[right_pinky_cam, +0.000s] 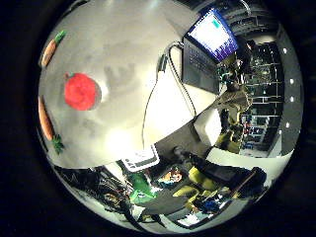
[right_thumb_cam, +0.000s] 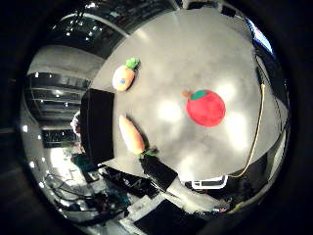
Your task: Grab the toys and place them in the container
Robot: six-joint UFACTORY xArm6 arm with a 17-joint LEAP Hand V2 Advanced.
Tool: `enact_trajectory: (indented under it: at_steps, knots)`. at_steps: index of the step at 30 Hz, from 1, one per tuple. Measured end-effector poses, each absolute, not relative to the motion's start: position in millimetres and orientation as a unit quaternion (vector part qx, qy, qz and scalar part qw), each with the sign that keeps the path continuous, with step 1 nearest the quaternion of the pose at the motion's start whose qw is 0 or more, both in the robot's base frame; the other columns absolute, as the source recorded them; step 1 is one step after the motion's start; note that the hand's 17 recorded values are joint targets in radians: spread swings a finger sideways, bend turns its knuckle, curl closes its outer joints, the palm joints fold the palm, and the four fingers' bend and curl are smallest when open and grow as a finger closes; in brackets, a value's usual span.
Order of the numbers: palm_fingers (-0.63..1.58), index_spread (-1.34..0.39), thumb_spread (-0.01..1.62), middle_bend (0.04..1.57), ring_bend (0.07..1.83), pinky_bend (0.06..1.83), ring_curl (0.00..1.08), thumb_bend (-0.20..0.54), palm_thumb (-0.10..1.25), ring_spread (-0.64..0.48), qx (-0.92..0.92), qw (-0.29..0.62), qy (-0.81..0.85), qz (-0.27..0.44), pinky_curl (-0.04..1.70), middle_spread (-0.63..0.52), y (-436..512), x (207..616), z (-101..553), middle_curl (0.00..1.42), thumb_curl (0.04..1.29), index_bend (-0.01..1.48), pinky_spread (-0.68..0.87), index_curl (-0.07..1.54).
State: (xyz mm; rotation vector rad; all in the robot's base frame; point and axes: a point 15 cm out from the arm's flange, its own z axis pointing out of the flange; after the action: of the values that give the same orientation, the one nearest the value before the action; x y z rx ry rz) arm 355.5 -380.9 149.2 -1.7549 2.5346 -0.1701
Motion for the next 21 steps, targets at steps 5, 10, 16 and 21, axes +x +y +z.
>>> enact_trajectory:
  at_steps: [5,10,16,21]
  knots:
    - [0.17,-0.27,0.98,0.26,0.32,0.42,0.26,-0.027,0.41,0.15,-0.568,0.025,0.822,-0.039,0.32,0.05,-390,360,126,0.33,0.28,0.14,0.37,0.25]
    - [0.19,-0.25,0.99,0.26,0.33,0.44,0.26,-0.027,0.42,0.13,-0.572,0.023,0.82,-0.025,0.31,0.05,-391,363,102,0.33,0.29,0.15,0.39,0.25]
    - [0.22,-0.24,0.99,0.27,0.35,0.4,0.26,-0.027,0.43,0.1,-0.575,0.019,0.818,-0.004,0.3,0.04,-387,361,68,0.33,0.29,0.16,0.35,0.27]
    - [0.28,-0.22,0.98,0.29,0.39,0.38,0.26,-0.024,0.44,0.06,-0.58,0.014,0.815,0.008,0.28,0.03,-385,362,48,0.33,0.29,0.16,0.33,0.27]
